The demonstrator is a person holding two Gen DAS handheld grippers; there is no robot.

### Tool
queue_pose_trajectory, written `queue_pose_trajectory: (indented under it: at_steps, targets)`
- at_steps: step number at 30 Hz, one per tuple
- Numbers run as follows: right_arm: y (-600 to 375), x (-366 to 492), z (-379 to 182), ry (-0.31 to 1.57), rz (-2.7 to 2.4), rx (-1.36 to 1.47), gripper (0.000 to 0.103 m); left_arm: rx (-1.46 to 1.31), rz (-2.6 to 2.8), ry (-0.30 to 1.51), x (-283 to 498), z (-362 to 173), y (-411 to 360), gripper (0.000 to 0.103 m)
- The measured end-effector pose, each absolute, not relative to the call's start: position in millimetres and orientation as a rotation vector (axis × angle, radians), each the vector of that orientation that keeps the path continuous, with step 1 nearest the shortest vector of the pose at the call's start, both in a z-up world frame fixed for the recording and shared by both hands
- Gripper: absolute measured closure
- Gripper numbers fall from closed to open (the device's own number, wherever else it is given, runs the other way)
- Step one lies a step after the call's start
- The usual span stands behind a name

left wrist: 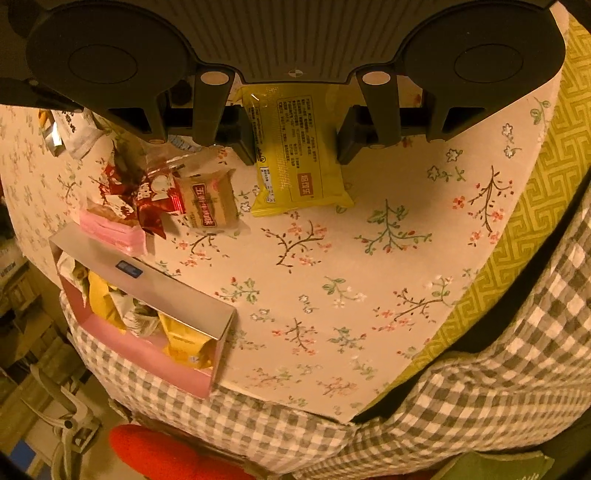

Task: Organize snacks
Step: 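Carry both packets into the silver box and open both grippers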

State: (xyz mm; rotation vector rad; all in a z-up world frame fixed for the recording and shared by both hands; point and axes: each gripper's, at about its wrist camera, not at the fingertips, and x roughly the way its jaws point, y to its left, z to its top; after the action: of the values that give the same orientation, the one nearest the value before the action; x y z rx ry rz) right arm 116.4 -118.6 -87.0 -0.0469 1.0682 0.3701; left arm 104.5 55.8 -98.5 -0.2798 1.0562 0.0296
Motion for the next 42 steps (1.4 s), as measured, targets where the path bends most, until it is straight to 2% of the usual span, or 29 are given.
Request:
queue_pose_trajectory:
  at_steps: [24, 36, 42]
  targets:
    - [-160, 132, -43, 0.942, 0.343, 0.149, 0.086, -0.164, -0.086, 0.929, 118, -53, 27, 0.058]
    - [-217, 159, -22, 0.838, 0.24, 0.249, 0.087, -0.112, -0.157, 0.826, 164, -33, -1, 0.058]
    - [-240, 194, -13, 0.798, 0.205, 0.293, 0.087, -0.062, -0.188, 0.756, 211, -22, -18, 0.058]
